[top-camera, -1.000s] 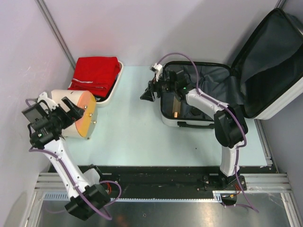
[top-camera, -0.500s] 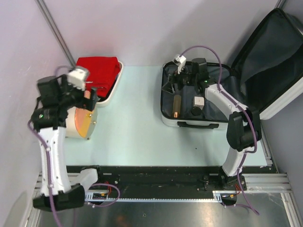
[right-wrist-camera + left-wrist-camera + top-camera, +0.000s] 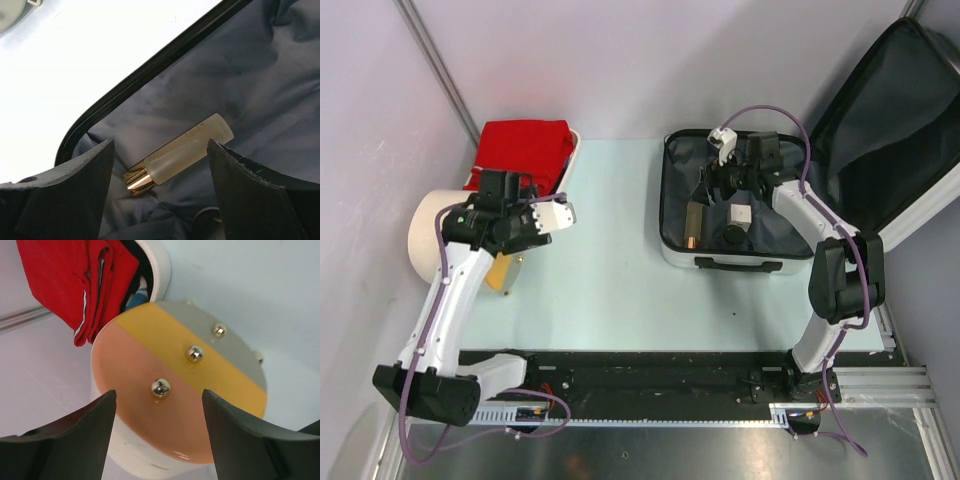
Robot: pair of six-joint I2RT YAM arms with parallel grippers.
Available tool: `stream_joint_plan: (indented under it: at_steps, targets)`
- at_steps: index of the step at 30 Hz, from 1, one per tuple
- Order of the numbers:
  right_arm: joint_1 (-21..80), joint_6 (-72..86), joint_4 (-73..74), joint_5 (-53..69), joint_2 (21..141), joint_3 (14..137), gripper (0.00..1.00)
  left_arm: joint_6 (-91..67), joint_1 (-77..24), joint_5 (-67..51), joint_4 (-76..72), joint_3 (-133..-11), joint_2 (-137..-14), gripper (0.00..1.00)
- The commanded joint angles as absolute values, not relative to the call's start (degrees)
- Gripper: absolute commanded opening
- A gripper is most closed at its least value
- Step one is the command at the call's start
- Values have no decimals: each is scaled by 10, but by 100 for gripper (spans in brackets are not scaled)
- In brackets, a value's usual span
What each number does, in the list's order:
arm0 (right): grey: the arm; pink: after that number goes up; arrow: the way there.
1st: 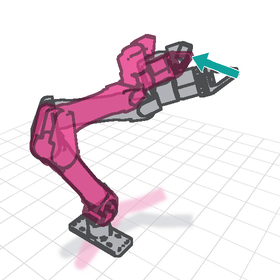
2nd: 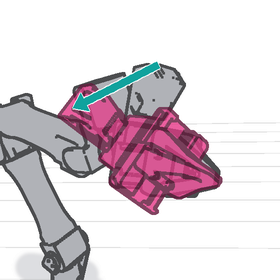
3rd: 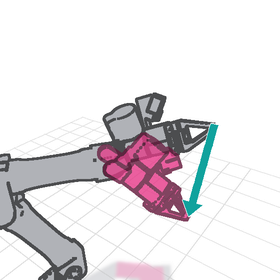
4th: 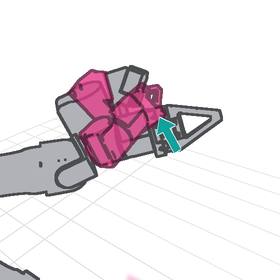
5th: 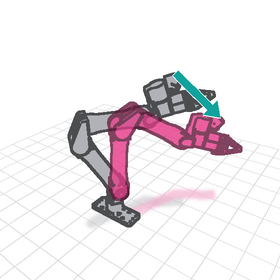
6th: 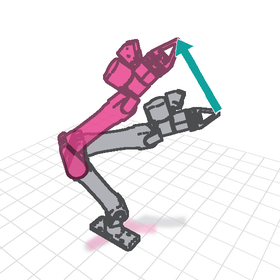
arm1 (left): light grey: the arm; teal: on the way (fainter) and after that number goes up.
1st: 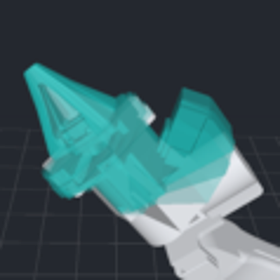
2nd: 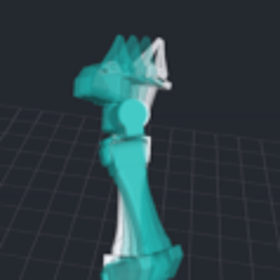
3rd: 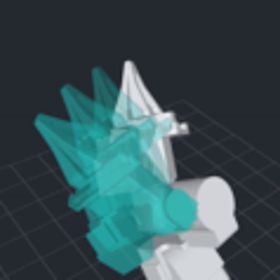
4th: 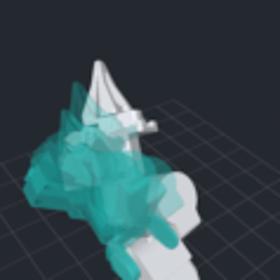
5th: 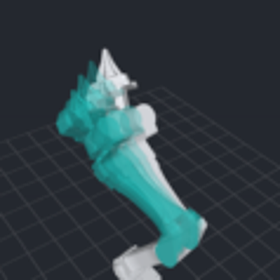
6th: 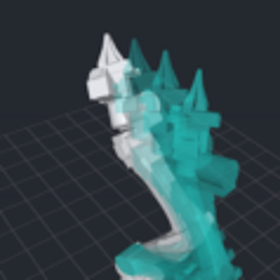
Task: Open, take out, and arrange the luggage
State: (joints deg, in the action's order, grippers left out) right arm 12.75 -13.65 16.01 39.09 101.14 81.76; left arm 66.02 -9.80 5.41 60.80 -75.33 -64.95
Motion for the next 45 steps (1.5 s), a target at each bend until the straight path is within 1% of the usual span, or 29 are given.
stream_joint_plan:
  at_steps: [1, 5, 11, 17, 18, 20, 21, 23, 24, 25, 26, 29, 31, 32, 40, 41, 42, 43, 44, 45]
  targets:
    - [132, -137, 151, 403, 982, 819, 79, 794, -91, 122, 606, -756, -684, 73]
    - [132, -133, 149, 408, 979, 819, 79, 829, -87, 124, 607, -779, -706, 73]
    - [131, -134, 149, 409, 970, 819, 79, 872, -55, 107, 609, -771, -726, 72]
    - [132, -134, 156, 408, 965, 819, 79, 896, -27, 84, 614, -764, -722, 61]
    - [132, -134, 154, 408, 966, 819, 79, 901, -26, 82, 616, -760, -720, 57]
    - [131, -133, 151, 408, 967, 819, 79, 907, -25, 76, 618, -756, -717, 53]
    - [132, -132, 148, 408, 967, 819, 79, 906, -24, 72, 620, -756, -718, 48]
    - [131, -128, 145, 409, 969, 819, 79, 904, -24, 58, 627, -758, -719, 42]
    - [132, -128, 144, 410, 969, 819, 79, 903, -25, 54, 629, -759, -719, 36]
    - [132, -128, 145, 410, 969, 819, 79, 902, -25, 50, 629, -758, -718, 33]
    - [132, -128, 145, 408, 969, 819, 79, 902, -31, 48, 632, -757, -719, 25]
    - [132, -132, 149, 406, 969, 819, 79, 893, -48, 41, 635, -751, -715, 12]
    - [132, -132, 151, 406, 969, 819, 79, 886, -62, 33, 636, -749, -709, 11]
    - [132, -132, 151, 405, 969, 819, 79, 876, -77, 27, 637, -750, -709, 9]
    - [132, -130, 145, 406, 972, 819, 80, 841, -130, 18, 638, -750, -722, 9]
    - [132, -129, 143, 406, 972, 819, 80, 839, -137, 18, 638, -750, -722, 10]
    - [132, -128, 143, 406, 971, 818, 80, 838, -138, 20, 639, -750, -723, 14]
    - [133, -129, 143, 406, 972, 819, 80, 836, -139, 26, 639, -754, -725, 20]
    - [133, -129, 145, 407, 972, 819, 80, 833, -138, 31, 644, -758, -727, 37]
    - [134, -130, 144, 407, 971, 819, 80, 833, -137, 33, 652, -762, -733, 46]
